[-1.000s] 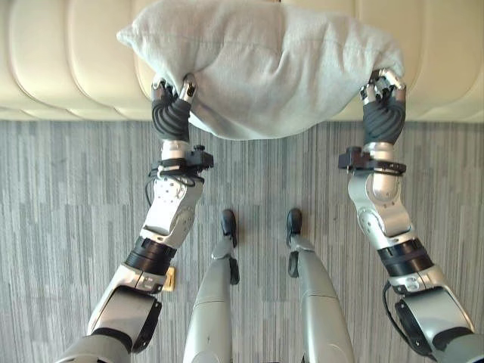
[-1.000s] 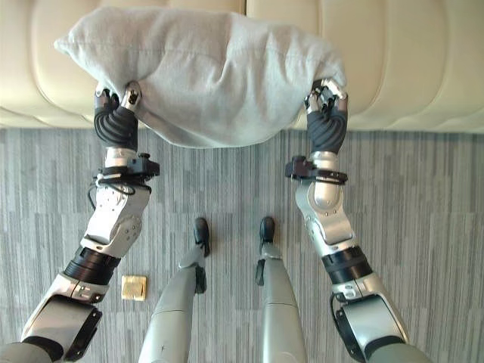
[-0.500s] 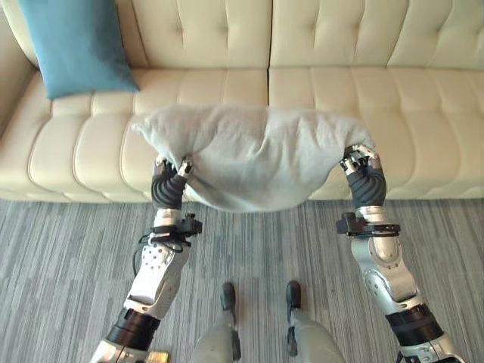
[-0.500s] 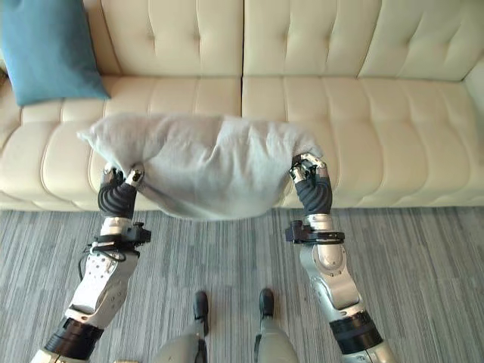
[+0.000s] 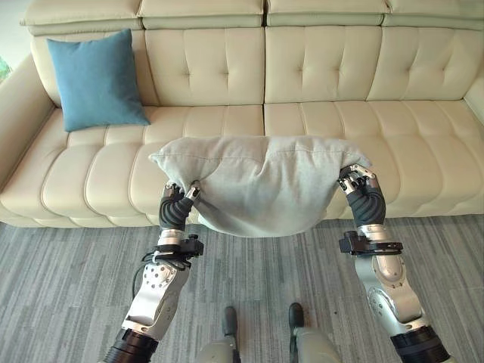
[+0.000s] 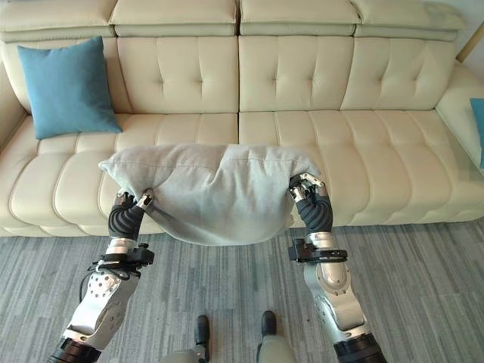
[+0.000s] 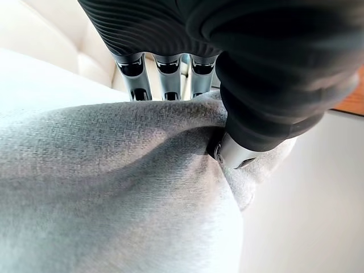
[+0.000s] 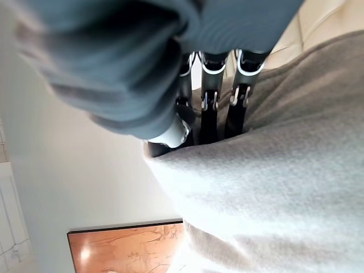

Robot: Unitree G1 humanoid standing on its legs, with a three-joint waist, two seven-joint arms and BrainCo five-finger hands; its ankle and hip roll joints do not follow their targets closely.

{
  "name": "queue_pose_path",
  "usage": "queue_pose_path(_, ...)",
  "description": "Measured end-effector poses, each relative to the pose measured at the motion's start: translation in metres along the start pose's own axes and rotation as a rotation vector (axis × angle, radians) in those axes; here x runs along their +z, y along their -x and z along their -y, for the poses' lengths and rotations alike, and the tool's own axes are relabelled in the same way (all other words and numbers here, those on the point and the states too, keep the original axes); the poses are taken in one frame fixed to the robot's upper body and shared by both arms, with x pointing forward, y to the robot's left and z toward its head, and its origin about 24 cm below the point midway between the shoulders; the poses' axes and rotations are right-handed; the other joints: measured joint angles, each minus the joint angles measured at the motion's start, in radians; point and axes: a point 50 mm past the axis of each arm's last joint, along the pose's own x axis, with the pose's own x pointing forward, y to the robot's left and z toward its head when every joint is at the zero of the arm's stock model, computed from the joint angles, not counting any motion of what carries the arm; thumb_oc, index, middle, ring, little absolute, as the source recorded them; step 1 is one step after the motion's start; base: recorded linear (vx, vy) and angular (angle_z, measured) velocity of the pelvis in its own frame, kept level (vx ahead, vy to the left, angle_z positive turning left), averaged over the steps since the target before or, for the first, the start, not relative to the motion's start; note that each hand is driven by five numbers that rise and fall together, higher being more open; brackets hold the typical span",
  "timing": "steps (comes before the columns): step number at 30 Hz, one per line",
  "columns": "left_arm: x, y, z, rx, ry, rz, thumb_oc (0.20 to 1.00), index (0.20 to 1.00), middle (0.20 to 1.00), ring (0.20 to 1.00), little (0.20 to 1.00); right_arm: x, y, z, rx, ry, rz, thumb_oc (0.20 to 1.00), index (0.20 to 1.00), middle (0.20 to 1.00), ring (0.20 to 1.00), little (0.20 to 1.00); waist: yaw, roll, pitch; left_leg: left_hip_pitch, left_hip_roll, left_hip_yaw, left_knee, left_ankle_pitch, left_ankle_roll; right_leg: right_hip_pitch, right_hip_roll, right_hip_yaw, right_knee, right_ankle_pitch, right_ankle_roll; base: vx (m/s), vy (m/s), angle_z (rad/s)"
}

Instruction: Pick up all the scattered cushions and arrange them neatly on the sofa.

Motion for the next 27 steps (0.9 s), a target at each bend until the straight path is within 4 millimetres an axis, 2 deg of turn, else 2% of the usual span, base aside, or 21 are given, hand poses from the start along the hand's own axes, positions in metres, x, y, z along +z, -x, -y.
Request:
queue_pose_path(2, -0.001, 0.0, 0.0, -0.001, -0.003, -0.002, 0.2, 0.2, 0.2, 0.2, 0.2, -0.004, 0.005, 0.0, -0.015, -0.007, -0.016, 0.2, 0.2, 0.2, 0.2, 0.2, 0.0, -0.005, 0.002, -0.035, -0.025, 0.002, 0.101, -0.04, 0.028, -0.092, -0.035, 0.022, 0.171, 0.018, 0.023, 0.24, 0.059, -0.05)
queue_pose_path(3, -0.005, 0.001, 0.0, 0.008, -0.004, -0.018, 0.2, 0.2, 0.2, 0.2, 0.2, -0.006, 0.008, 0.003, -0.018, 0.001, -0.033, 0.2, 0.2, 0.2, 0.2, 0.2, 0.006, 0.004, 0.003, -0.037, -0.023, 0.006, 0.12, -0.059, 0.035, -0.145, -0.052, 0.018, 0.241, -0.048, 0.029, 0.26, -0.059, -0.2)
queue_pose_path(4, -0.007, 0.002, -0.002, 0.021, 0.001, -0.026, 0.2, 0.2, 0.2, 0.2, 0.2, -0.006, 0.009, 0.003, -0.005, 0.009, -0.04, 0.2, 0.2, 0.2, 0.2, 0.2, 0.008, 0.024, 0.001, -0.039, -0.013, 0.005, 0.104, -0.06, 0.036, -0.143, -0.042, -0.016, 0.156, -0.094, 0.008, 0.24, -0.104, -0.11)
queue_pose_path(7, -0.003, -0.002, -0.006, 0.023, -0.017, -0.01, 0.2, 0.2, 0.2, 0.2, 0.2, -0.007, 0.008, 0.002, -0.002, 0.004, -0.038, 0.2, 0.2, 0.2, 0.2, 0.2, -0.001, 0.006, -0.002, -0.069, -0.015, -0.025, -0.003, -0.067, 0.021, -0.11, -0.041, -0.072, -0.254, -0.107, 0.013, 0.29, -0.123, 0.44)
queue_pose_path(8, -0.001, -0.006, -0.006, 0.019, -0.024, -0.001, 0.2, 0.2, 0.2, 0.2, 0.2, -0.008, 0.008, 0.002, -0.014, -0.009, -0.038, 0.2, 0.2, 0.2, 0.2, 0.2, -0.034, -0.037, 0.001, -0.107, -0.068, -0.023, 0.084, -0.083, 0.043, -0.087, -0.091, -0.064, -0.336, -0.135, 0.053, 0.31, -0.123, 1.03)
queue_pose_path(9, -0.006, -0.009, -0.006, 0.032, -0.02, -0.013, 0.2, 0.2, 0.2, 0.2, 0.2, -0.006, 0.005, 0.005, -0.001, 0.014, -0.033, 0.2, 0.2, 0.2, 0.2, 0.2, -0.042, -0.041, 0.011, -0.154, -0.061, 0.003, 0.358, -0.192, 0.026, -0.051, -0.11, -0.062, -0.395, -0.058, 0.118, 0.46, -0.211, 0.26)
queue_pose_path(10, -0.015, -0.003, -0.013, 0.097, 0.006, -0.046, 0.2, 0.2, 0.2, 0.2, 0.2, -0.012, -0.001, 0.005, 0.004, 0.028, -0.06, 0.2, 0.2, 0.2, 0.2, 0.2, -0.014, -0.015, 0.044, -0.148, -0.031, 0.024, 0.372, -0.231, 0.022, -0.087, -0.101, -0.074, -0.349, -0.012, 0.117, 0.51, -0.228, -0.26)
queue_pose_path(11, -0.019, 0.002, -0.013, 0.101, -0.004, -0.061, 0.2, 0.2, 0.2, 0.2, 0.2, -0.015, 0.002, 0.005, 0.005, 0.037, -0.076, 0.2, 0.2, 0.2, 0.2, 0.2, -0.01, -0.006, 0.045, -0.149, -0.014, 0.025, 0.342, -0.23, 0.019, -0.105, -0.09, -0.104, -0.346, -0.001, 0.09, 0.54, -0.229, -0.56)
queue_pose_path(13, -0.02, 0.003, -0.011, 0.087, -0.013, -0.066, 0.2, 0.2, 0.2, 0.2, 0.2, -0.017, 0.007, 0.011, -0.013, 0.05, -0.094, 0.2, 0.2, 0.2, 0.2, 0.2, -0.005, -0.007, 0.044, -0.136, 0.012, 0.002, 0.248, -0.215, -0.006, -0.12, -0.087, -0.148, -0.215, -0.023, 0.056, 0.54, -0.22, 0.43)
queue_pose_path(14, -0.02, 0.003, -0.009, 0.054, -0.028, -0.071, 0.2, 0.2, 0.2, 0.2, 0.2, -0.02, 0.011, 0.013, -0.037, 0.033, -0.106, 0.2, 0.2, 0.2, 0.2, 0.2, -0.027, -0.052, 0.034, -0.128, -0.016, -0.035, 0.273, -0.224, -0.042, -0.092, -0.107, -0.155, -0.17, -0.036, 0.026, 0.49, -0.214, 0.71)
queue_pose_path(15, -0.022, 0.004, -0.009, 0.054, -0.024, -0.076, 0.2, 0.2, 0.2, 0.2, 0.2, -0.02, 0.009, 0.014, -0.034, 0.038, -0.106, 0.2, 0.2, 0.2, 0.2, 0.2, -0.031, -0.052, 0.037, -0.148, -0.007, -0.049, 0.41, -0.263, -0.049, -0.091, -0.095, -0.16, -0.151, -0.03, 0.024, 0.55, -0.287, 0.32)
queue_pose_path(16, -0.026, 0.011, -0.009, 0.061, -0.013, -0.097, 0.2, 0.2, 0.2, 0.2, 0.2, -0.019, 0.01, 0.017, -0.025, 0.053, -0.109, 0.2, 0.2, 0.2, 0.2, 0.2, -0.026, -0.006, 0.022, -0.073, 0.044, -0.058, 0.438, -0.299, -0.057, -0.072, -0.031, -0.175, -0.158, -0.031, 0.013, 0.25, -0.156, -0.29)
queue_pose_path(17, -0.025, 0.015, -0.009, 0.06, -0.009, -0.098, 0.2, 0.2, 0.2, 0.2, 0.2, -0.018, 0.011, 0.017, -0.007, 0.069, -0.111, 0.2, 0.2, 0.2, 0.2, 0.2, -0.032, 0.026, 0.013, 0.005, 0.076, -0.047, 0.328, -0.318, -0.064, -0.063, 0.012, -0.185, -0.155, -0.034, -0.005, 0.36, -0.224, -0.22)
queue_pose_path(18, -0.024, 0.015, -0.008, 0.042, -0.009, -0.092, 0.2, 0.2, 0.2, 0.2, 0.2, -0.018, 0.011, 0.019, -0.004, 0.078, -0.115, 0.2, 0.2, 0.2, 0.2, 0.2, -0.048, 0.034, 0.01, 0.048, 0.094, -0.053, 0.25, -0.302, -0.096, -0.057, 0.026, -0.193, -0.15, -0.042, -0.023, 0.27, -0.171, 0.03)
queue_pose_path(20, -0.023, 0.014, -0.006, 0.011, -0.011, -0.091, 0.2, 0.2, 0.2, 0.2, 0.2, -0.016, 0.011, 0.025, 0.004, 0.108, -0.115, 0.2, 0.2, 0.2, 0.2, 0.2, -0.063, 0.044, 0.008, 0.087, 0.117, -0.05, 0.205, -0.247, -0.123, -0.023, 0.065, -0.214, -0.177, -0.054, -0.051, 0.37, -0.25, 0.11)
queue_pose_path(21, -0.023, 0.014, -0.006, 0.003, -0.012, -0.092, 0.2, 0.2, 0.2, 0.2, 0.2, -0.015, 0.01, 0.027, 0.001, 0.111, -0.112, 0.2, 0.2, 0.2, 0.2, 0.2, -0.061, 0.039, 0.006, 0.061, 0.116, -0.05, 0.262, -0.239, -0.139, -0.012, 0.064, -0.206, -0.191, -0.057, -0.061, 0.31, -0.239, -0.05)
queue_pose_path(22, -0.024, 0.016, -0.005, -0.005, -0.01, -0.098, 0.2, 0.2, 0.2, 0.2, 0.2, -0.014, 0.011, 0.029, -0.001, 0.108, -0.109, 0.2, 0.2, 0.2, 0.2, 0.2, -0.06, 0.021, -0.006, -0.016, 0.106, -0.054, 0.409, -0.208, -0.187, -0.003, 0.052, -0.196, -0.216, -0.03, -0.087, 0.14, -0.124, -0.05)
queue_pose_path(23, -0.024, 0.016, -0.005, -0.005, -0.01, -0.098, 0.2, 0.2, 0.2, 0.2, 0.2, -0.014, 0.011, 0.029, -0.001, 0.108, -0.109, 0.2, 0.2, 0.2, 0.2, 0.2, -0.06, 0.021, -0.006, -0.016, 0.106, -0.054, 0.409, -0.208, -0.187, -0.003, 0.052, -0.196, -0.216, -0.03, -0.087, 0.24, -0.192, -0.23)
queue_pose_path(24, -0.026, 0.02, -0.006, 0.001, -0.008, -0.11, 0.2, 0.2, 0.2, 0.2, 0.2, -0.014, 0.011, 0.029, 0.012, 0.106, -0.114, 0.2, 0.2, 0.2, 0.2, 0.2, -0.038, 0.031, -0.016, -0.038, 0.104, -0.076, 0.496, -0.166, -0.223, 0.033, 0.069, -0.188, -0.235, -0.029, -0.13, 0.15, -0.114, -0.21)
queue_pose_path(25, -0.026, 0.019, -0.005, 0.001, 0.0, -0.107, 0.2, 0.2, 0.2, 0.2, 0.2, -0.013, 0.011, 0.03, 0.015, 0.108, -0.116, 0.2, 0.2, 0.2, 0.2, 0.2, -0.035, 0.032, -0.017, -0.06, 0.104, -0.092, 0.563, -0.121, -0.233, 0.058, 0.07, -0.194, -0.236, -0.025, -0.174, 0.23, -0.156, -0.18)
queue_pose_path(27, -0.025, 0.019, -0.003, 0.003, 0.012, -0.1, 0.2, 0.2, 0.2, 0.2, 0.2, -0.013, 0.01, 0.029, 0.018, 0.108, -0.111, 0.2, 0.2, 0.2, 0.2, 0.2, -0.024, 0.025, -0.019, -0.103, 0.1, -0.078, 0.675, -0.09, -0.239, 0.09, 0.069, -0.184, -0.247, -0.034, -0.195, 0.24, -0.111, -0.06)
